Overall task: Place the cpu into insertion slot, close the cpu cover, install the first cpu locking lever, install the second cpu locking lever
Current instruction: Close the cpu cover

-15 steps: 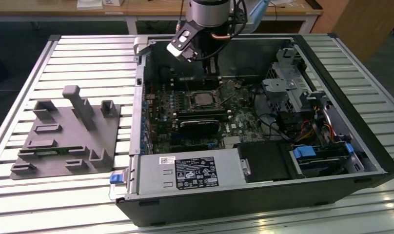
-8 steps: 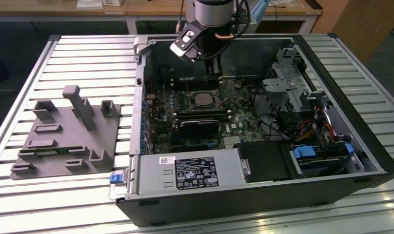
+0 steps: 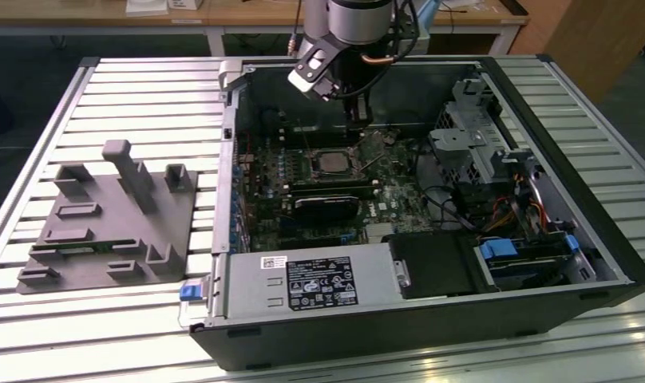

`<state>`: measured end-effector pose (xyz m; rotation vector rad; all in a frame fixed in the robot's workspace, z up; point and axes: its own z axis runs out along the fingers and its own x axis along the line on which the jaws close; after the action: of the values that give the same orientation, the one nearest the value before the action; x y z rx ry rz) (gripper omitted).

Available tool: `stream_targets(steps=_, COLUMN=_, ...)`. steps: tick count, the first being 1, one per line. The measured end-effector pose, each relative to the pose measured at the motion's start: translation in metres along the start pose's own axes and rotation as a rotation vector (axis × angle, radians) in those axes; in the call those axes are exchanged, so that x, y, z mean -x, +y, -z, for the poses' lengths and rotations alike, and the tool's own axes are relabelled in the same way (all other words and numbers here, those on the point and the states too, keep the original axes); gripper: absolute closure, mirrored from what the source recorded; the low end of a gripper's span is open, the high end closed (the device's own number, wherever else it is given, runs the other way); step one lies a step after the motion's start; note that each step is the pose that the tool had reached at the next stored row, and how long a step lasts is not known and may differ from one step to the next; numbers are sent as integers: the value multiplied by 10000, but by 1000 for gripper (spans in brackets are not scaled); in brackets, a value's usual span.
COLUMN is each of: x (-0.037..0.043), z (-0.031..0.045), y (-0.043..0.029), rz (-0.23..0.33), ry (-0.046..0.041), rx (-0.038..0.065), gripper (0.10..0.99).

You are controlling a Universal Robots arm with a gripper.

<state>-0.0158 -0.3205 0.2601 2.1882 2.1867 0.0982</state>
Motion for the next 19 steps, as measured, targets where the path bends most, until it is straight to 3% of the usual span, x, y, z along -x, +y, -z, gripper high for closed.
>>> stream_targets(steps=19, x=-2, z=-13, y=171, rz=0, ry=0, rx=0, gripper=980)
